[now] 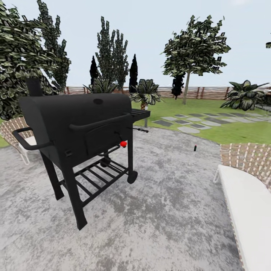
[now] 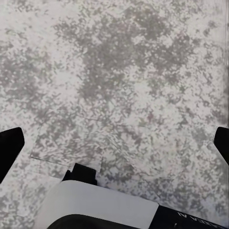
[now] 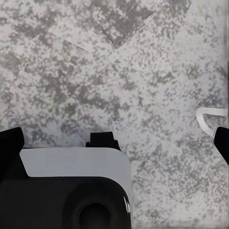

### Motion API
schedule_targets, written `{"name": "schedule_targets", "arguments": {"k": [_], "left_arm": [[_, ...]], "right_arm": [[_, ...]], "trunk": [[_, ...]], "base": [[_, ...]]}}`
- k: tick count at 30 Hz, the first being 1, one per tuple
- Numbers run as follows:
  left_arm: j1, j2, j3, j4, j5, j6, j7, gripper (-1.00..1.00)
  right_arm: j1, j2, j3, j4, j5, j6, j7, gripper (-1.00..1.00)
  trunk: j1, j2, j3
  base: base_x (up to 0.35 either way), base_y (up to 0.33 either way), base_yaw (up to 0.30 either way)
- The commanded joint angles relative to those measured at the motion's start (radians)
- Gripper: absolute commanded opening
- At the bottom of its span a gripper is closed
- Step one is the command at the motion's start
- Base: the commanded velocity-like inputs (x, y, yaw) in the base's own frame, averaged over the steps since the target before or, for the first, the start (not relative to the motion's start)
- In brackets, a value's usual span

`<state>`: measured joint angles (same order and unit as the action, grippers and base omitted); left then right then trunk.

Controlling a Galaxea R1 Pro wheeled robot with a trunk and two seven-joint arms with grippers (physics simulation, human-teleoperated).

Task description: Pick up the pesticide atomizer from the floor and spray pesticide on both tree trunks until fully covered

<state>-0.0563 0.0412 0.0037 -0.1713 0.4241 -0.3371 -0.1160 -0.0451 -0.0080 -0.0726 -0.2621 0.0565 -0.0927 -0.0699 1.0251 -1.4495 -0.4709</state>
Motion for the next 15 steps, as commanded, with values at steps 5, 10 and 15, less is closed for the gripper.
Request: {"name": "schedule_targets", "arguments": {"k": [5, 10, 15], "left_arm": [[0.000, 0.000, 0.000, 0.001, 0.010, -0.002, -0.008, 1.00], [0.000, 0.000, 0.000, 0.001, 0.010, -0.002, -0.008, 1.00], [0.000, 0.000, 0.000, 0.001, 0.010, -0.002, -0.008, 1.00]], "right_arm": [[-0.001, 0.000, -0.007, 0.001, 0.006, -0.004, 0.001, 1.00], [-0.001, 0.001, -0.007, 0.001, 0.006, -0.004, 0.001, 1.00], [-0.001, 0.002, -0.007, 0.001, 0.006, -0.004, 0.001, 1.00]], "trunk": [[0.000, -0.001, -0.001], [0.000, -0.001, -0.001], [0.000, -0.001, -0.001]], "base": [[0.000, 0.000, -0.285], [0.000, 0.000, -0.285], [0.061, 0.000, -0.226]]}}
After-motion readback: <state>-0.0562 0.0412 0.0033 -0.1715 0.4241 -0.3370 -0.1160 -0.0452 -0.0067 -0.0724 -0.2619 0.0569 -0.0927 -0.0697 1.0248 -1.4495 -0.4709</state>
